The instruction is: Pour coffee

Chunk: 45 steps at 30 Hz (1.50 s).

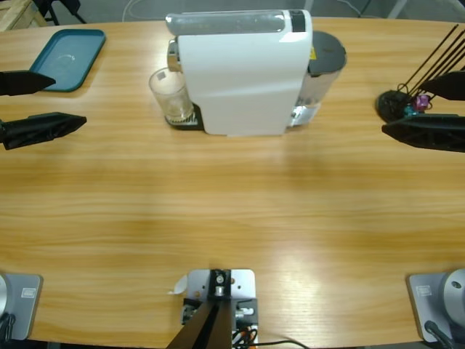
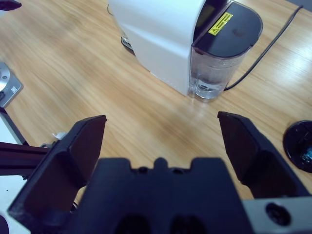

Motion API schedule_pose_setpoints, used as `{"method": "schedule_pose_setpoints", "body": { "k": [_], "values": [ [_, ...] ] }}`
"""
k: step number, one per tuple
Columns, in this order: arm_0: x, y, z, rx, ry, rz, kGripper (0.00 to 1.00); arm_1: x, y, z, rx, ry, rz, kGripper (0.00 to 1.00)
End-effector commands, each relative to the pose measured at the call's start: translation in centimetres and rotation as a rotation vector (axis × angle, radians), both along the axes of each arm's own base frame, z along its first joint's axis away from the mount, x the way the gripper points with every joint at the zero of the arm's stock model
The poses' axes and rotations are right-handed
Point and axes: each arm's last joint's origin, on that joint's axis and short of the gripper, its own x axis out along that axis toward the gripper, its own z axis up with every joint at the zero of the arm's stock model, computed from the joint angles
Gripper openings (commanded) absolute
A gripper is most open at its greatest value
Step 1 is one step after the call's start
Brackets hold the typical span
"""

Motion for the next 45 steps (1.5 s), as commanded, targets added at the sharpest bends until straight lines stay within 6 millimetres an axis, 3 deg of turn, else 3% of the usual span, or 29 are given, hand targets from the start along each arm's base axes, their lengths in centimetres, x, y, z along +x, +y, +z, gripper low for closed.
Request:
{"method": "schedule_pose_setpoints", "body": {
  "k": [1,26,31,38,45],
  "values": [
    [-0.2,0.0,-1.2,0.019,0.031,-0.023,1.000,-0.4,-0.4,-0.9,-0.008,0.005,-0.006,1.000],
    [-0.3,0.1,-1.1,0.021,0.025,-0.010,1.000,0.0,-0.1,-1.0,-0.019,0.015,-0.007,1.000],
    [-1.4,0.9,-0.5,0.000,-0.017,-0.008,1.000,-0.1,-0.2,-1.0,-0.015,0.019,0.000,1.000],
    [0.1,0.0,0.2,0.099,-0.006,-0.099,1.000,0.1,0.2,0.1,0.008,0.022,0.030,1.000],
    [0.7,0.0,0.9,0.038,0.003,-0.232,1.000,0.1,0.2,-0.2,-0.015,0.053,0.027,1.000]
  ]
}}
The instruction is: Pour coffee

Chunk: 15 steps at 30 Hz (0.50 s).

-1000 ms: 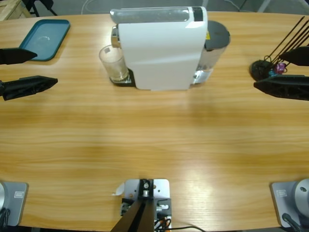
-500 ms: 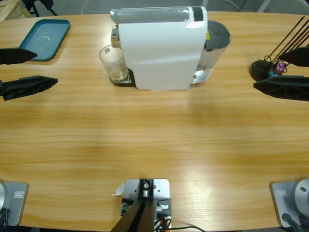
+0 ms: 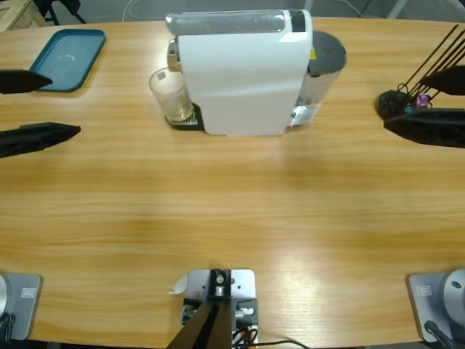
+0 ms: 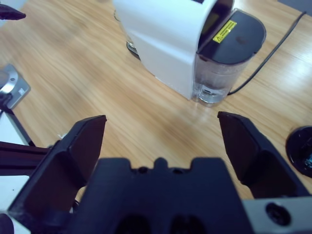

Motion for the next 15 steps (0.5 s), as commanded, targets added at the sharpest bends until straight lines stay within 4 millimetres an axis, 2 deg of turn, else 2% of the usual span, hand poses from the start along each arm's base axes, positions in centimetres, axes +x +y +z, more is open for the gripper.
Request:
{"method": "schedule_pose_setpoints", "body": {
  "k": [1,4,7,9,15],
  "values": [
    [0.8,-0.2,-0.4,-0.016,0.059,-0.141,1.000,0.2,0.2,-1.0,-0.037,0.061,0.011,1.000],
    [1.5,0.0,-0.8,0.012,0.043,-0.134,1.000,0.5,0.5,-1.0,-0.036,0.071,0.020,1.000],
    [2.9,0.0,-1.1,0.142,-0.105,-0.122,1.000,0.9,0.8,-1.3,-0.039,0.087,0.033,1.000],
    [4.3,0.0,-1.5,0.176,-0.136,-0.095,1.000,1.1,1.0,-1.6,-0.039,0.092,0.036,1.000],
    [9.4,-1.8,-4.0,0.064,-0.077,-0.188,1.000,0.8,0.8,-1.7,-0.034,0.090,0.040,1.000]
  ]
}}
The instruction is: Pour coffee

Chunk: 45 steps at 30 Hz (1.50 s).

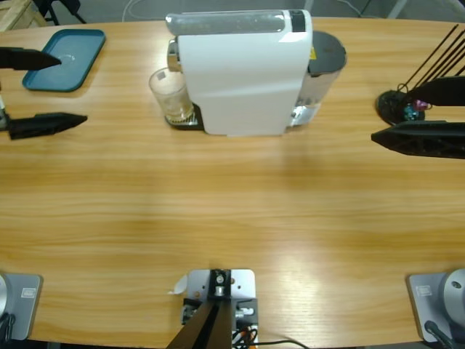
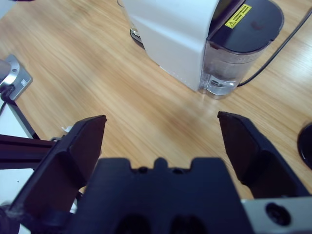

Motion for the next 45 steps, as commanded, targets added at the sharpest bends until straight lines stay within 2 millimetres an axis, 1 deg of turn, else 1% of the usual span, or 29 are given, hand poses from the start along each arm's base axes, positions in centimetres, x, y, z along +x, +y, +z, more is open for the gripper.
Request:
{"method": "schedule_pose_setpoints", "body": {
  "k": [1,3,5,10,12,15,19,23,25,29,36,41,45],
  "values": [
    [6.3,-2.0,-3.5,-0.079,0.091,-0.091,1.000,-0.1,0.0,-1.0,-0.009,0.028,0.017,1.000],
    [7.7,-2.7,-4.4,-0.094,0.103,-0.114,1.000,-0.1,-0.1,-1.1,-0.011,0.030,0.017,1.000],
    [9.0,-3.2,-5.7,-0.092,0.113,-0.116,1.000,-0.2,-0.1,-1.3,-0.015,0.035,0.017,1.000],
    [12.5,-4.6,-7.9,-0.104,0.081,-0.119,1.000,-0.7,-0.4,-1.6,-0.012,0.045,0.028,1.000],
    [13.3,-5.2,-8.8,-0.110,0.073,-0.125,1.000,-0.7,-0.4,-2.0,-0.020,0.060,0.030,1.000],
    [14.0,-6.0,-9.9,-0.127,0.094,-0.147,1.000,-0.4,-0.1,-2.5,-0.029,0.083,0.035,1.000],
    [13.9,-7.3,-10.1,-0.146,0.108,-0.197,1.000,0.1,0.0,-2.6,-0.028,0.093,0.026,1.000],
    [14.0,-8.1,-9.9,-0.158,0.113,-0.213,1.000,0.2,0.0,-3.2,-0.038,0.105,0.024,1.000],
    [14.1,-8.4,-10.5,-0.152,0.129,-0.217,1.000,0.2,0.0,-3.3,-0.037,0.102,0.025,1.000],
    [14.0,-8.6,-11.0,-0.145,0.144,-0.219,1.000,0.3,0.1,-3.4,-0.036,0.101,0.024,1.000],
    [14.6,-8.9,-12.3,-0.144,0.157,-0.222,1.000,0.7,0.4,-4.3,-0.043,0.114,0.024,1.000],
    [15.0,-9.2,-12.9,-0.163,0.151,-0.243,1.000,0.9,0.5,-4.4,-0.042,0.111,0.025,1.000],
    [14.5,-9.1,-13.1,-0.158,0.163,-0.244,1.000,1.0,0.6,-4.4,-0.040,0.108,0.025,1.000]
  ]
}}
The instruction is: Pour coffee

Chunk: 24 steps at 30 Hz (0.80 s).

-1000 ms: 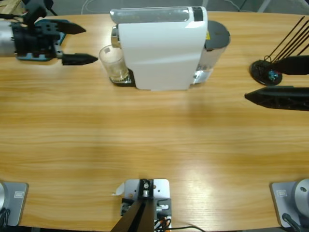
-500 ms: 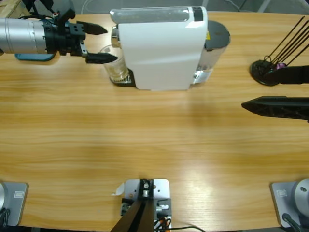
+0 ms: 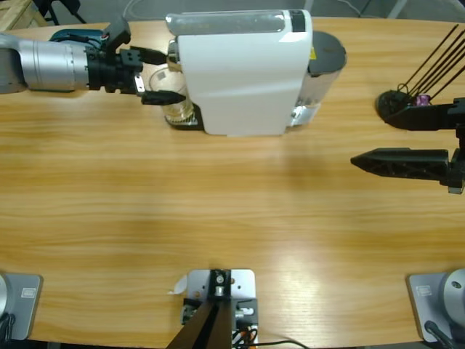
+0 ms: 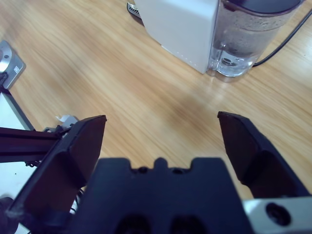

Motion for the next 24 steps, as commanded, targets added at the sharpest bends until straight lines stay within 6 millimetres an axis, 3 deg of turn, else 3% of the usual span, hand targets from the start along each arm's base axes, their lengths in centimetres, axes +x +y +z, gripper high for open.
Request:
{"method": "schedule_pose_setpoints", "body": {
  "k": [1,24],
  "values": [
    [-0.16,-0.47,-2.17,0.006,0.063,-0.026,1.000,0.50,0.29,-1.45,-0.021,0.038,0.010,1.000],
    [-0.71,-0.02,-2.72,0.047,0.085,0.038,1.000,0.31,0.11,-1.36,-0.014,0.029,0.007,1.000]
  ]
}}
